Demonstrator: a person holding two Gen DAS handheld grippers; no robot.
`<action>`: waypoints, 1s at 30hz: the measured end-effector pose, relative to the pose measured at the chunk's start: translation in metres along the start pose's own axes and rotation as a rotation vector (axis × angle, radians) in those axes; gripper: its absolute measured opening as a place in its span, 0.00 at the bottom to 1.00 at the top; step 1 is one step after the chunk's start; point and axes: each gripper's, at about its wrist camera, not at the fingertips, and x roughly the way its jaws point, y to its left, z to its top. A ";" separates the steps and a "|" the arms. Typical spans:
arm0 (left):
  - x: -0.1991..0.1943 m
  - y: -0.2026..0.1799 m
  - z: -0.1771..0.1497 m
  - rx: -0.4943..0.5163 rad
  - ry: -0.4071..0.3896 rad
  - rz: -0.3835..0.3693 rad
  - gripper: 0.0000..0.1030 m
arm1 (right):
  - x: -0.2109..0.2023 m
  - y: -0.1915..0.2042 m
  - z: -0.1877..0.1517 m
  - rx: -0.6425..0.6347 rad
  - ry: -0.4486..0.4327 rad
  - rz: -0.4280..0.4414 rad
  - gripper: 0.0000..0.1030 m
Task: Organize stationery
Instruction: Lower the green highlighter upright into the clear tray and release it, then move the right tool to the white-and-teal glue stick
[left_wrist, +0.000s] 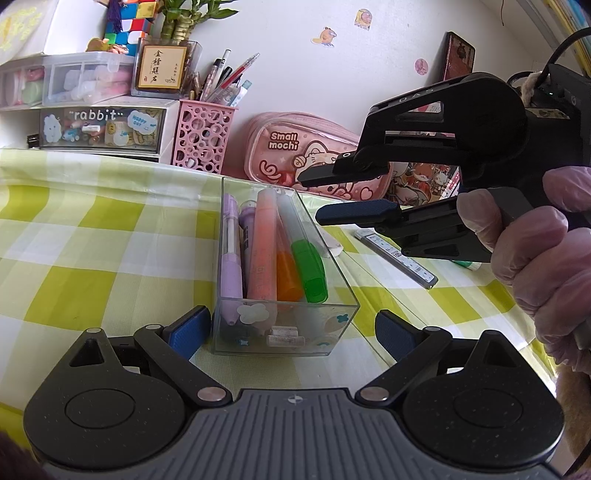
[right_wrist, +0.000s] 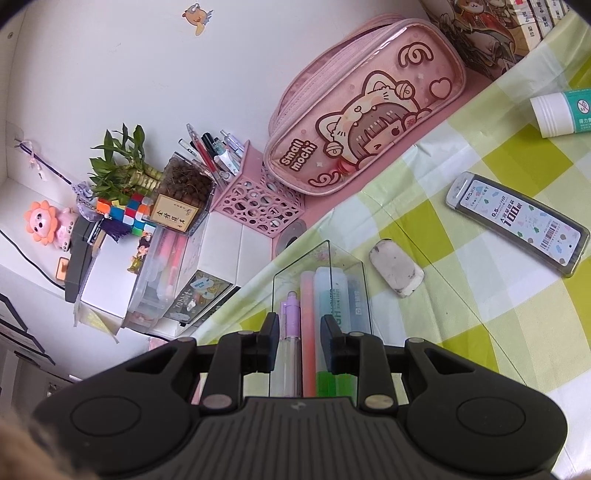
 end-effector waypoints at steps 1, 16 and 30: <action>0.000 0.000 0.000 0.000 0.000 0.000 0.89 | -0.001 0.001 0.000 -0.008 -0.001 -0.001 0.49; 0.000 0.000 0.000 0.000 0.000 -0.001 0.89 | -0.039 -0.012 -0.008 -0.170 -0.066 -0.116 0.61; 0.000 0.000 0.000 0.000 0.000 -0.001 0.89 | -0.067 -0.042 -0.023 -0.342 -0.113 -0.314 0.74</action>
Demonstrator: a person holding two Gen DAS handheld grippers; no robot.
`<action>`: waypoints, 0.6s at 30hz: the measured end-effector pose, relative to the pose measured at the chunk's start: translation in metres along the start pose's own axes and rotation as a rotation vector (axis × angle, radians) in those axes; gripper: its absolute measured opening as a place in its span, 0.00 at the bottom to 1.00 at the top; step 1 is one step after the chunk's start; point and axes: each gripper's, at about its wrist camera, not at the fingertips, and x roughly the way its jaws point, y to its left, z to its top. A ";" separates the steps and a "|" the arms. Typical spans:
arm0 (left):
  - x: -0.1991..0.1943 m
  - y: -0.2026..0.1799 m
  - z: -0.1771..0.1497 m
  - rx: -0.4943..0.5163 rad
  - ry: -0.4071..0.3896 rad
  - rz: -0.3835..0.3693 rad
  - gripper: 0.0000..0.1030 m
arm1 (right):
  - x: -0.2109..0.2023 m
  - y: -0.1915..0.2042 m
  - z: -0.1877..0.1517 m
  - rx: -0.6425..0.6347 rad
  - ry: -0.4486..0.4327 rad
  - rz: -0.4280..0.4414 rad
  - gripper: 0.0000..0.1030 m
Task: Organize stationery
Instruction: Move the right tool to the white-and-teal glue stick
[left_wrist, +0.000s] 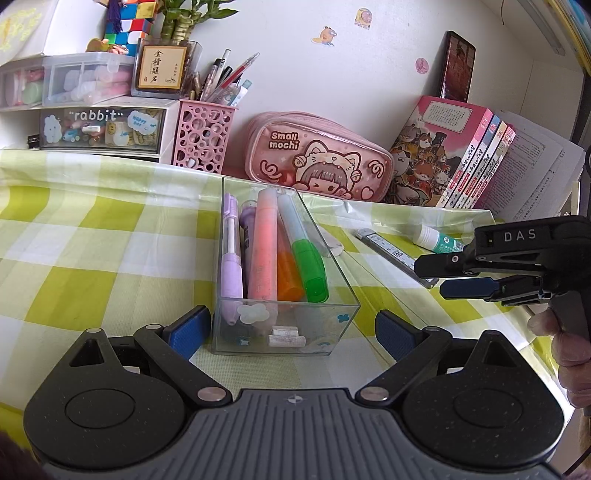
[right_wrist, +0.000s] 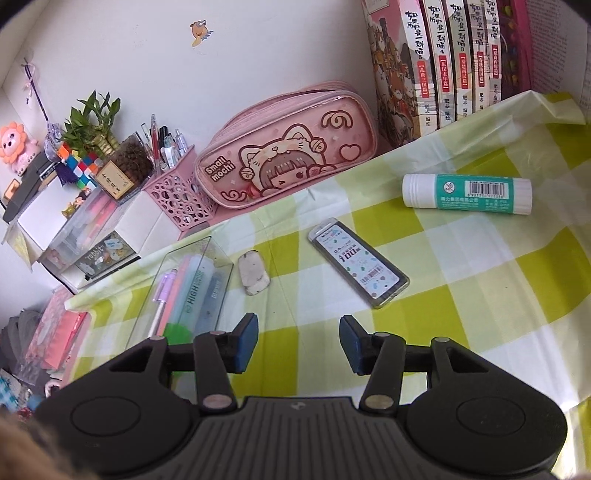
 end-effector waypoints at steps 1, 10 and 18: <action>0.000 0.001 0.000 0.000 0.000 0.000 0.89 | -0.001 -0.002 0.000 -0.010 -0.001 -0.011 0.75; 0.000 0.000 0.000 0.000 0.000 -0.001 0.90 | -0.002 -0.011 -0.004 -0.117 -0.017 -0.112 0.77; -0.001 -0.002 -0.001 0.000 0.002 -0.011 0.91 | 0.018 -0.001 -0.004 -0.316 0.006 -0.214 0.81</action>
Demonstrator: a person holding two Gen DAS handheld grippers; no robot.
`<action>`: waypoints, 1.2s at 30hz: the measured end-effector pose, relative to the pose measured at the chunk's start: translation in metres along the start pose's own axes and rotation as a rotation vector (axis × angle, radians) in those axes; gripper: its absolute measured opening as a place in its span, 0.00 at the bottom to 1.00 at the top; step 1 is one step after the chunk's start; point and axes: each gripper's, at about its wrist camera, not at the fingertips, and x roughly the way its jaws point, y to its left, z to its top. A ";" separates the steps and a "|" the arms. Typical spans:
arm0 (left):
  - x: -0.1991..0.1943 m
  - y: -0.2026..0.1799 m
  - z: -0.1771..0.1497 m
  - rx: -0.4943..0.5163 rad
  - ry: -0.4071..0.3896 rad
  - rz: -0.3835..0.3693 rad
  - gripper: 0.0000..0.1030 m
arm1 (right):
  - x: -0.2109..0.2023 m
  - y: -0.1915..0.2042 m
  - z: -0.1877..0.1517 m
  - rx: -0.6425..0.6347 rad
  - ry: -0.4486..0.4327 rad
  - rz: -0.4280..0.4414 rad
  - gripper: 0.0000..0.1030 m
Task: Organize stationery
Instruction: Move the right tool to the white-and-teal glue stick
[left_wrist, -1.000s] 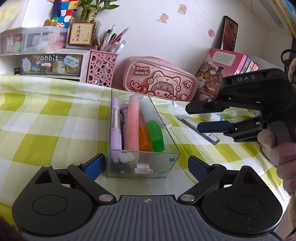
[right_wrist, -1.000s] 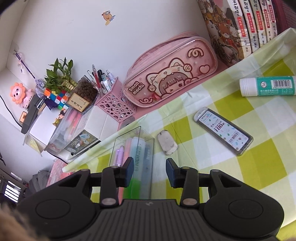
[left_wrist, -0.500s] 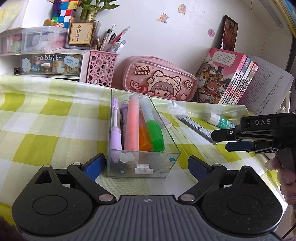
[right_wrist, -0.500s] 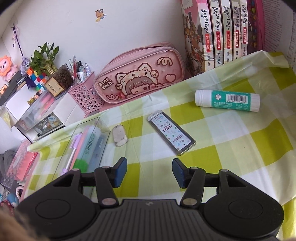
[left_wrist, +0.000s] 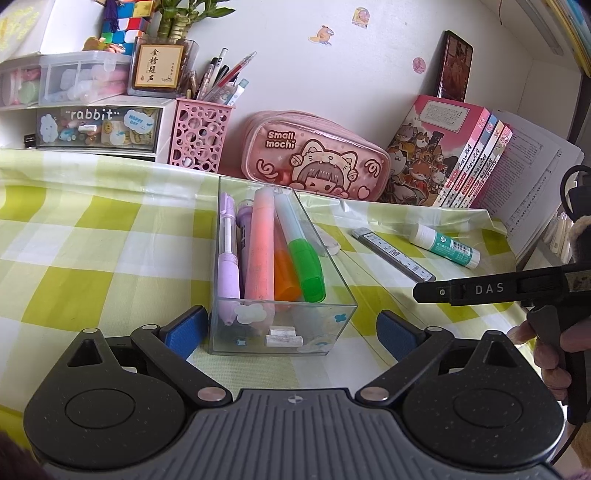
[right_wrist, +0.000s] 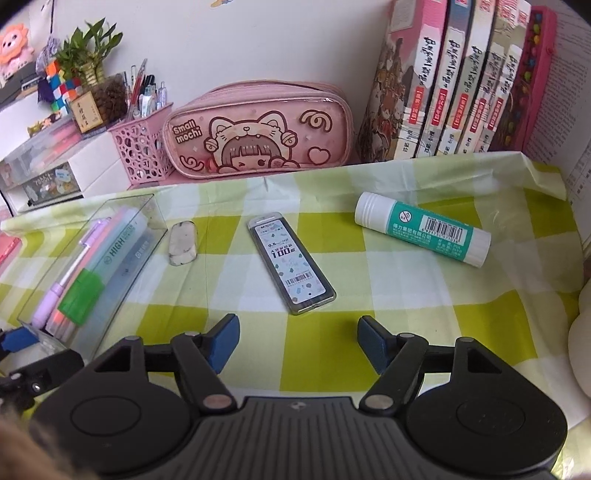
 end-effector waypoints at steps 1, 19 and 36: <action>0.000 0.001 0.000 0.001 0.001 -0.003 0.91 | 0.002 0.002 0.001 -0.022 0.001 -0.008 0.82; 0.002 0.005 0.002 0.002 0.004 -0.013 0.92 | 0.025 0.001 0.026 -0.143 0.012 -0.004 0.88; 0.002 0.005 0.002 0.003 0.004 -0.012 0.92 | 0.029 -0.059 0.051 -0.116 -0.044 -0.134 0.89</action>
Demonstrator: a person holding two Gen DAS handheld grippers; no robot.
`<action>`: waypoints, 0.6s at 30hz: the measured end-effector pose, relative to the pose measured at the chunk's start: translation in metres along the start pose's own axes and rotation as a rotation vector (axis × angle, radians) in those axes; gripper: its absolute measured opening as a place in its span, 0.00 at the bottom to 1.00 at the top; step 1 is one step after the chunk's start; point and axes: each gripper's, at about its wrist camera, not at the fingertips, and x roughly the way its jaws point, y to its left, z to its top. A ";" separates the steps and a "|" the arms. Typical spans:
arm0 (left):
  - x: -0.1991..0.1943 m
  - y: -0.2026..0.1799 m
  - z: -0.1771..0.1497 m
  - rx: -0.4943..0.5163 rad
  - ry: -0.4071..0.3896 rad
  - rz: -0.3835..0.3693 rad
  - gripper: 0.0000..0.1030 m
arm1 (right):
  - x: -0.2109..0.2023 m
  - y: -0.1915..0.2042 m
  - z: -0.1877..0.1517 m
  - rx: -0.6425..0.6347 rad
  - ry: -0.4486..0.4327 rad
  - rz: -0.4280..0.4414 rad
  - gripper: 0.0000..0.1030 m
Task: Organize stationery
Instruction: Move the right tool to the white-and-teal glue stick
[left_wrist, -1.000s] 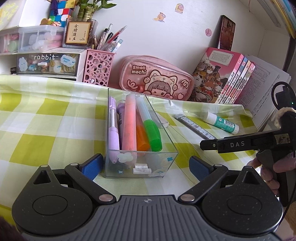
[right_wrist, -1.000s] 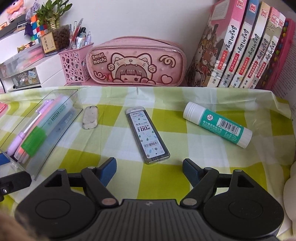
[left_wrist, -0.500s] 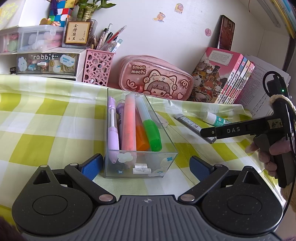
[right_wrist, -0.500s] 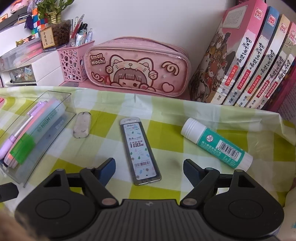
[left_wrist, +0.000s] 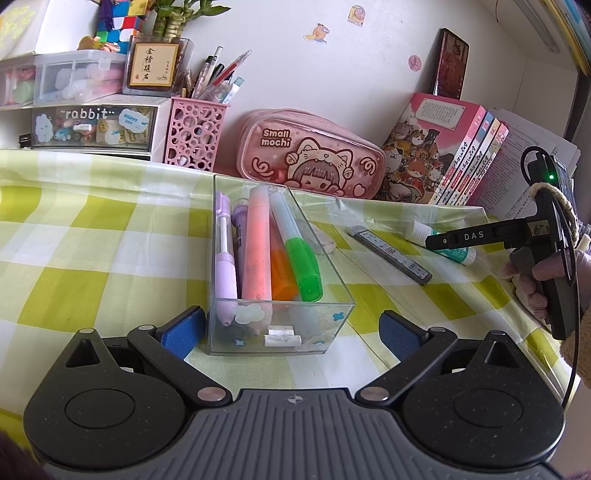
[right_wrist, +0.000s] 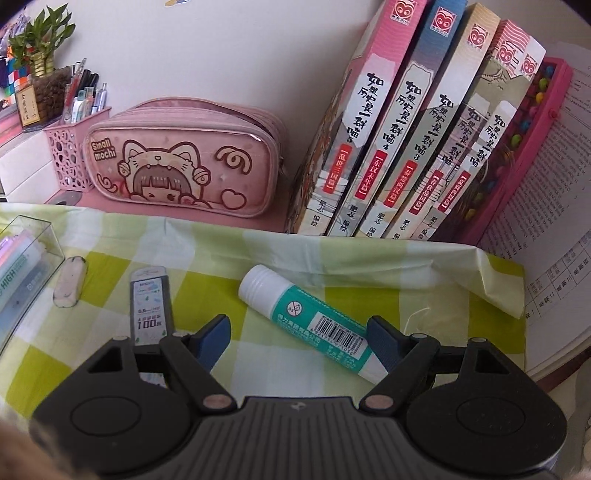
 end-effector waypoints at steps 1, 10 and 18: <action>0.000 0.000 0.000 0.000 0.000 0.000 0.92 | -0.001 0.000 -0.001 0.000 0.000 0.003 0.90; 0.000 0.000 0.000 0.000 0.000 0.000 0.93 | -0.029 0.000 -0.009 0.048 0.032 0.165 0.85; 0.000 0.000 0.000 0.000 0.000 0.000 0.93 | -0.022 -0.018 0.000 0.037 0.006 0.044 0.85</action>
